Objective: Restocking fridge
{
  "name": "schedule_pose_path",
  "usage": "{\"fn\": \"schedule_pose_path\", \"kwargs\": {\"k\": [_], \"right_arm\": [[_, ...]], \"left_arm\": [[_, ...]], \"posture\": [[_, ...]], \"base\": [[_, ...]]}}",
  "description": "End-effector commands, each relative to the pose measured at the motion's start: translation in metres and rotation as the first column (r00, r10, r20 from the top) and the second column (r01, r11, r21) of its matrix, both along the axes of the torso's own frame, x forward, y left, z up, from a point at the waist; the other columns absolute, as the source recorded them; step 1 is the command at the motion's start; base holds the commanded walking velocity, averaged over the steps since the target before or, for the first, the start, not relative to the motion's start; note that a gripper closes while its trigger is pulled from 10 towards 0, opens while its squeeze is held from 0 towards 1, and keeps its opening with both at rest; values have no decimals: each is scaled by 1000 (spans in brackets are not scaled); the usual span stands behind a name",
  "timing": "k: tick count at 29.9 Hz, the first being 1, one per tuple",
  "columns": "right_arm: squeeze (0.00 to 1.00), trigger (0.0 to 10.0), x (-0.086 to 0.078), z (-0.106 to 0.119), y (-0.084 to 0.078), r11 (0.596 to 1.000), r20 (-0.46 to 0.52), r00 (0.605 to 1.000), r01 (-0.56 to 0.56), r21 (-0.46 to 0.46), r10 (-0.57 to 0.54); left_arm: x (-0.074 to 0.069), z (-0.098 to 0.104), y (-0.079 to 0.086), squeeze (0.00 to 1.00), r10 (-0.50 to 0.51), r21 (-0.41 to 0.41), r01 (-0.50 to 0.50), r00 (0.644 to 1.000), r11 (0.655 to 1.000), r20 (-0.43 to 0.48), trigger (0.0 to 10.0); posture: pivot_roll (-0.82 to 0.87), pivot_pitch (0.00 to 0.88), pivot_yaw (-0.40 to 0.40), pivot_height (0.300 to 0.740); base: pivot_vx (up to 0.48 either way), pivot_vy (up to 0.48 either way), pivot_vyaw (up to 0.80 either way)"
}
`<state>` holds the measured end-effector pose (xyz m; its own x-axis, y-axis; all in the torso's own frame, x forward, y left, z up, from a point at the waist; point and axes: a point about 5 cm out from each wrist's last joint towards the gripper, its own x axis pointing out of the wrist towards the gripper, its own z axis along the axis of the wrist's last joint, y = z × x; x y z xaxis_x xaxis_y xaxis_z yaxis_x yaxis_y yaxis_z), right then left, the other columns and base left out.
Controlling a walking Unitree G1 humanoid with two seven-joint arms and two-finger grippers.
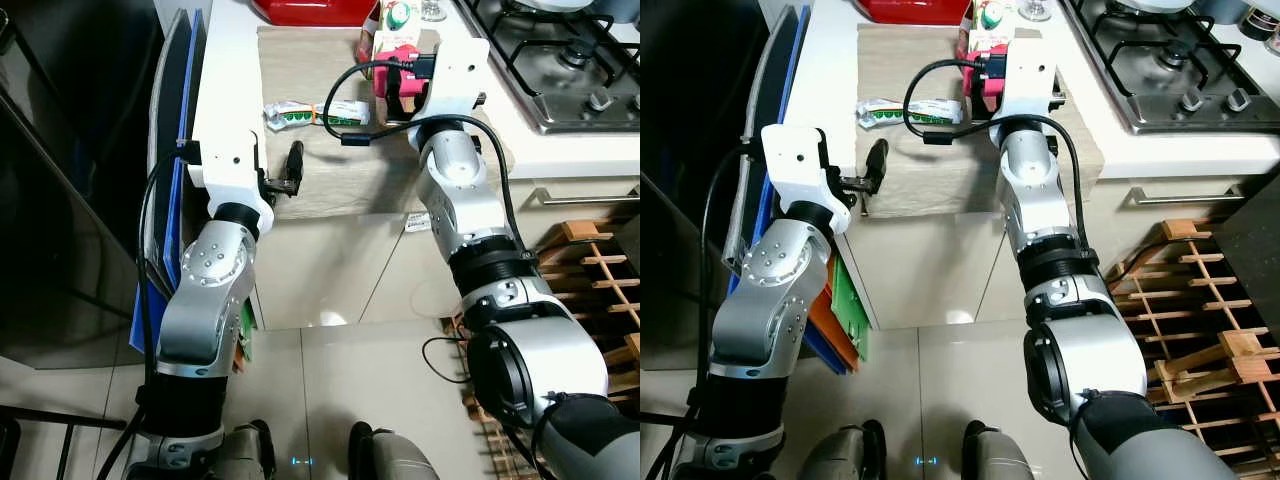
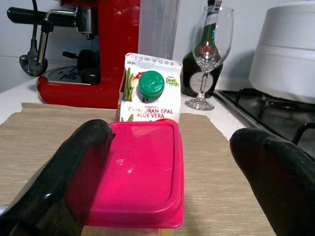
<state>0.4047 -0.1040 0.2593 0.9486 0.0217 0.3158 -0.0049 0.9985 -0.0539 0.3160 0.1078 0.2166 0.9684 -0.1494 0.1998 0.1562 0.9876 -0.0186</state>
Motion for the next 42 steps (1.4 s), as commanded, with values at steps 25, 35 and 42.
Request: {"fn": "schedule_pose_path", "kwargs": {"k": [25, 35, 42], "right_arm": [[400, 10000, -13, 14, 4, 999, 80, 997, -23, 25, 21], [392, 10000, -8, -19, 13, 971, -146, 987, -27, 239, 64], [376, 10000, -7, -29, 14, 957, -223, 973, 2, 290, 66]], "left_arm": [[1, 5, -6, 0, -9, 7, 9, 1000, 1000, 26, 10000], [3, 4, -8, 0, -19, 12, 19, 999, 1000, 30, 10000], [4, 3, -7, 0, -18, 14, 18, 999, 1000, 33, 10000]], "posture": [[42, 190, -34, 732], [35, 171, -38, 732], [34, 161, -43, 732]], "base": [[0, 0, 0], [0, 0, 0], [0, 0, 0]]}}
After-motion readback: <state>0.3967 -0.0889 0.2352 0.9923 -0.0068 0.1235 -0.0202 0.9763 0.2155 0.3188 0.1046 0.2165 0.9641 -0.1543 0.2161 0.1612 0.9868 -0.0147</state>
